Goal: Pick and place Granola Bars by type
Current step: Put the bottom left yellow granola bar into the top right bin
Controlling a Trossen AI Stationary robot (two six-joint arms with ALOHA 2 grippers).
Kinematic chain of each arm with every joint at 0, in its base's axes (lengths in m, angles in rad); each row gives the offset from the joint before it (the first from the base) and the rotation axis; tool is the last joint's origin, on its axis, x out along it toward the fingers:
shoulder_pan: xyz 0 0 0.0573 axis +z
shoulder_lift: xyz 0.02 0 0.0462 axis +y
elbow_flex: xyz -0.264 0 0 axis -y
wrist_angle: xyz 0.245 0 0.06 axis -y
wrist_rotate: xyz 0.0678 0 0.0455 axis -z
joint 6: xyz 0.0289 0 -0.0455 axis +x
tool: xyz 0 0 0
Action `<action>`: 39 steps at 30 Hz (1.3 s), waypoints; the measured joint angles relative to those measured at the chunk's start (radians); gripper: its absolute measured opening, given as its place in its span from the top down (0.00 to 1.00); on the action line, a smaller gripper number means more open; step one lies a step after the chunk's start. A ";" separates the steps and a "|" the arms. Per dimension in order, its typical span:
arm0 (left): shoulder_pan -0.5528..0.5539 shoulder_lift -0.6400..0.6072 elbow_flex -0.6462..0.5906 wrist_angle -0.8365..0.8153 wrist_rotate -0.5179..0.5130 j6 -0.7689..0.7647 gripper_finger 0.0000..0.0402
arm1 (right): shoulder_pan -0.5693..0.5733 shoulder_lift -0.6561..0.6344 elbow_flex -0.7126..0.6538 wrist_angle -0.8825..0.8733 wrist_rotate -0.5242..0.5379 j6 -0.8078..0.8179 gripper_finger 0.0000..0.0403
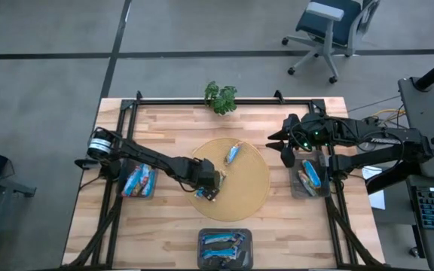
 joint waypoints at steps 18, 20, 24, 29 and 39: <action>-0.001 0.022 -0.005 -0.011 -0.009 0.003 0.54 | 0.000 0.000 0.000 0.000 0.003 0.001 0.68; -0.001 0.022 -0.005 -0.011 -0.008 0.003 0.54 | 0.000 0.000 0.000 0.000 0.013 0.001 0.68; 0.000 0.029 -0.005 0.012 0.011 0.005 0.54 | 0.000 0.000 0.000 0.000 0.016 0.001 0.68; -0.001 0.045 -0.004 0.070 0.056 0.009 0.53 | 0.000 0.000 0.000 0.000 0.017 0.001 0.68; 0.001 0.049 -0.005 0.069 0.078 0.018 0.49 | 0.000 0.000 0.000 0.000 0.017 0.019 0.68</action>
